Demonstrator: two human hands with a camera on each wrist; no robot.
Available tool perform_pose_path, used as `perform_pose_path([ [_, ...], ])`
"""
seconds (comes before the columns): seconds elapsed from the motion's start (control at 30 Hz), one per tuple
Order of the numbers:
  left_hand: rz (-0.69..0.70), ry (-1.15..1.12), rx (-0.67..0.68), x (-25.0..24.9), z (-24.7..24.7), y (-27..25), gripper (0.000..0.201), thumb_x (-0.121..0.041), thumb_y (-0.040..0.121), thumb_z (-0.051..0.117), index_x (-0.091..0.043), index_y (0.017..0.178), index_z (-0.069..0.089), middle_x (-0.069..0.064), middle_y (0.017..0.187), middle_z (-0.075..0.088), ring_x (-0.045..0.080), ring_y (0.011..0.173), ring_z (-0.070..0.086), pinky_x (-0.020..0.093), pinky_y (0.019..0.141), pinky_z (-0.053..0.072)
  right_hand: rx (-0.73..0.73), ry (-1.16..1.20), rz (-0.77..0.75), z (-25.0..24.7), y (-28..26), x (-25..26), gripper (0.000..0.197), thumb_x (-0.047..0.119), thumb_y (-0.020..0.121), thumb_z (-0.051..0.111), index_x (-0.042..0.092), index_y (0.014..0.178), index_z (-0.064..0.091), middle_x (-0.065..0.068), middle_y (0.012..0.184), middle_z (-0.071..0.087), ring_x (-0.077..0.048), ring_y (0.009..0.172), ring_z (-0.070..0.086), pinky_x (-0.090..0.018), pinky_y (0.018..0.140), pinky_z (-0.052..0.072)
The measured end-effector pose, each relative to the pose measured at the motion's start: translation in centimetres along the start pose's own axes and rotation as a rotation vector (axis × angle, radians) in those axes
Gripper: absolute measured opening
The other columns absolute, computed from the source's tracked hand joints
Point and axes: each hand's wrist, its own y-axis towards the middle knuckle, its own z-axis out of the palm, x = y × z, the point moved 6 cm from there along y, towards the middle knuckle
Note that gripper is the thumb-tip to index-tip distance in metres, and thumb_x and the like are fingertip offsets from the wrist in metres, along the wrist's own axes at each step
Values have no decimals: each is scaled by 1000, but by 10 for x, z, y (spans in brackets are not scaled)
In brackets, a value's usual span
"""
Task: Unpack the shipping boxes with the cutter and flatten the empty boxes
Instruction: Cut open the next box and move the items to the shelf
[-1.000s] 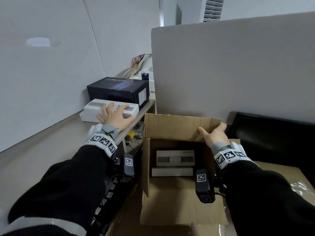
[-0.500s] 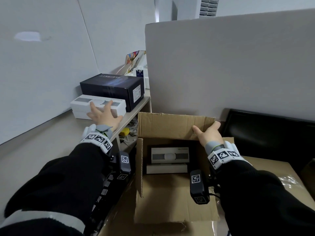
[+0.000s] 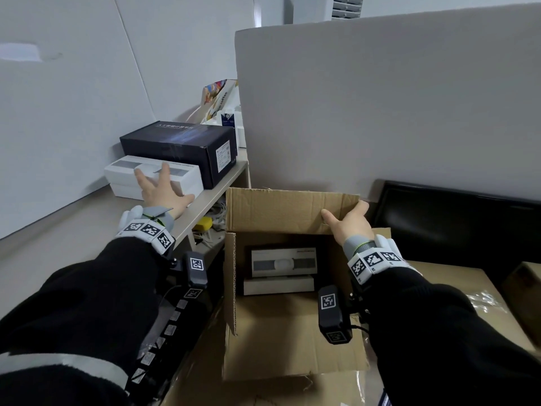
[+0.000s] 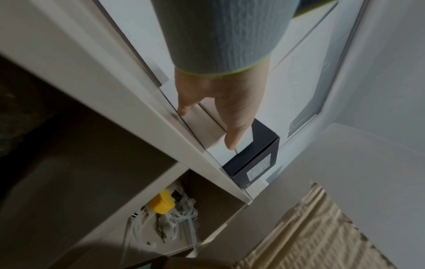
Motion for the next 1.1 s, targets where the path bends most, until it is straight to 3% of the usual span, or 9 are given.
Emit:
perform_pose_path([
  [0.1,-16,-23,-50,-20,-8,-15,102,-34,80,73,-33,152,1,12,158,-18,40,144,-4,51,116,15,11,5,-4,1,3,-1,74,49,86,62,6,132,23,-17,119,57,-38,103,59,-36,75,40],
  [0.27,223,-193,-160,-99,-13,-57,77,-40,80,71,-16,143,33,16,156,7,33,145,4,40,117,6,-1,-11,-20,4,7,1,76,50,85,62,5,132,23,-19,119,58,-39,103,59,-38,76,42],
  [0.4,445,-275,-94,-152,8,-107,42,-36,80,71,-17,115,55,8,138,31,27,134,23,27,108,11,35,-17,-27,5,9,-1,76,51,85,62,5,132,23,-18,117,58,-39,100,60,-37,75,41],
  [0.57,640,-309,169,-183,53,-164,27,-36,75,62,-18,95,64,0,116,42,17,113,31,16,94,17,91,-35,-65,-7,9,-6,73,49,87,61,6,133,23,-18,115,59,-38,100,60,-36,75,41],
  [0.67,592,-269,270,-173,79,-176,7,-23,83,66,-20,89,64,-3,110,46,21,116,34,18,92,19,106,-101,-104,-11,9,-7,73,49,87,61,6,132,24,-18,115,60,-37,103,61,-37,77,42],
  [0.77,468,-152,388,-156,112,-183,4,-25,87,62,-24,90,63,-3,111,49,23,118,35,23,96,25,132,-146,-118,-16,12,-11,71,52,85,61,7,130,28,-15,110,62,-36,99,62,-36,74,42],
  [0.97,223,253,728,-109,176,-198,33,-31,93,48,-23,123,58,13,134,40,37,130,28,39,108,29,140,-231,-194,-19,15,-12,66,51,86,60,9,127,31,-10,97,62,-34,93,63,-36,71,44],
  [1.03,155,339,780,-94,189,-201,39,-34,94,46,-22,130,51,15,139,35,38,133,26,39,108,28,144,-279,-201,-20,17,-13,66,55,85,59,9,125,33,-7,91,60,-32,88,63,-35,67,44],
  [1.1,83,376,782,-77,197,-198,49,-43,92,49,-23,136,45,13,145,30,38,136,22,40,110,26,142,-319,-220,-22,18,-10,66,59,83,59,11,122,36,-8,97,63,-31,90,63,-34,65,43],
])
